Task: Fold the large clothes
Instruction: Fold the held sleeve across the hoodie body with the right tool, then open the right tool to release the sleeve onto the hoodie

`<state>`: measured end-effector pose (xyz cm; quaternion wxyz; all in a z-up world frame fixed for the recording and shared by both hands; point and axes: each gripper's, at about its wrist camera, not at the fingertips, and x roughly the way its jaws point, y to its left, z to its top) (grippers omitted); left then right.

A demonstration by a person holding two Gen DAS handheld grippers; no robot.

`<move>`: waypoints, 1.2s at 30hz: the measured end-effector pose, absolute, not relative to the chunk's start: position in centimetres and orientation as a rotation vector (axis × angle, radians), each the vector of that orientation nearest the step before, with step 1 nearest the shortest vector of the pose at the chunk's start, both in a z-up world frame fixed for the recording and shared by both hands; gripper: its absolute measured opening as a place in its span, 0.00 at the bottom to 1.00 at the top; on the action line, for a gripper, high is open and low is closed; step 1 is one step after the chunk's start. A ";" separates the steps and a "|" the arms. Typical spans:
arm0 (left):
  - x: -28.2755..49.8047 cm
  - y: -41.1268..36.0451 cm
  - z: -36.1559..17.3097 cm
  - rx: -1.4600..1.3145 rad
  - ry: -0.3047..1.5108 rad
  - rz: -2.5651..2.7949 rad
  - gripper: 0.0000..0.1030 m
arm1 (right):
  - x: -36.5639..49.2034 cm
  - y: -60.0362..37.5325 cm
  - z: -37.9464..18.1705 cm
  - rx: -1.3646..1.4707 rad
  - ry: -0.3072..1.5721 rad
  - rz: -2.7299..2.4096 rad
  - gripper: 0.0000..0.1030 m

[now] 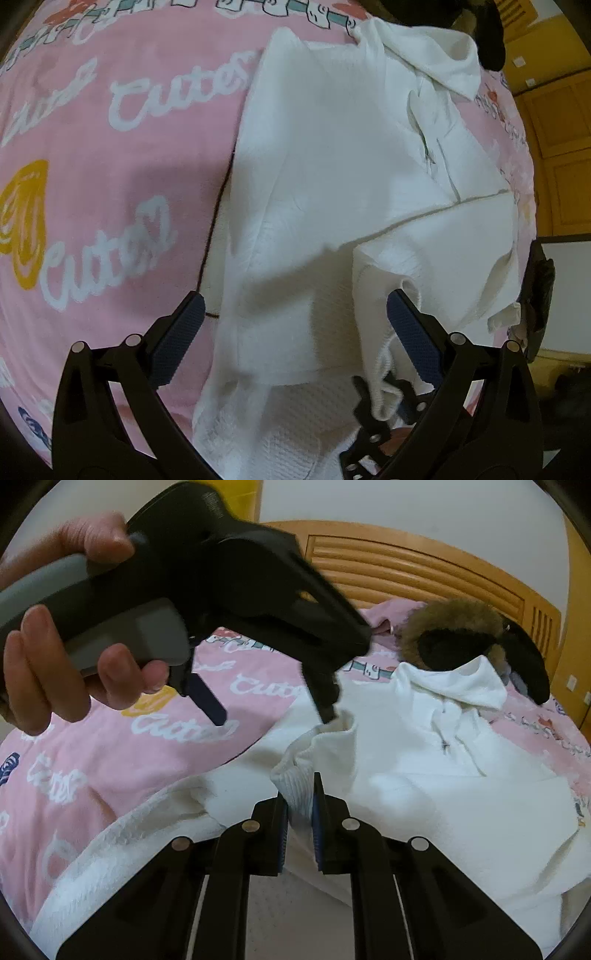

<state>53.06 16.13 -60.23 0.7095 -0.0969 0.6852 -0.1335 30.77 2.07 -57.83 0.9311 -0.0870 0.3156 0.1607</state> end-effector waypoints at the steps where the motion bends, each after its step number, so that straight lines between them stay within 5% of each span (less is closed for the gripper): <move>1: 53.2 16.1 -60.3 -0.212 1.526 -0.295 0.93 | 30.9 2.2 -57.8 -0.172 0.646 0.330 0.10; 13: 53.8 16.8 -58.7 -0.104 1.486 -0.259 0.93 | 31.5 5.6 -58.2 -0.178 0.668 0.336 0.14; 19: 53.6 16.9 -58.5 -0.027 1.437 -0.174 0.93 | 30.4 7.0 -60.2 -0.238 0.688 0.401 0.35; 21: 53.4 16.7 -58.3 0.004 1.435 -0.169 0.93 | 29.7 7.0 -59.6 -0.222 0.677 0.424 0.56; 23: 53.1 16.5 -57.9 0.028 1.440 -0.166 0.93 | 28.8 6.4 -58.5 -0.189 0.667 0.447 0.59; 36: 51.9 11.5 -59.1 -0.035 1.504 -0.212 0.93 | 26.9 -20.7 -51.5 0.102 0.775 0.099 0.67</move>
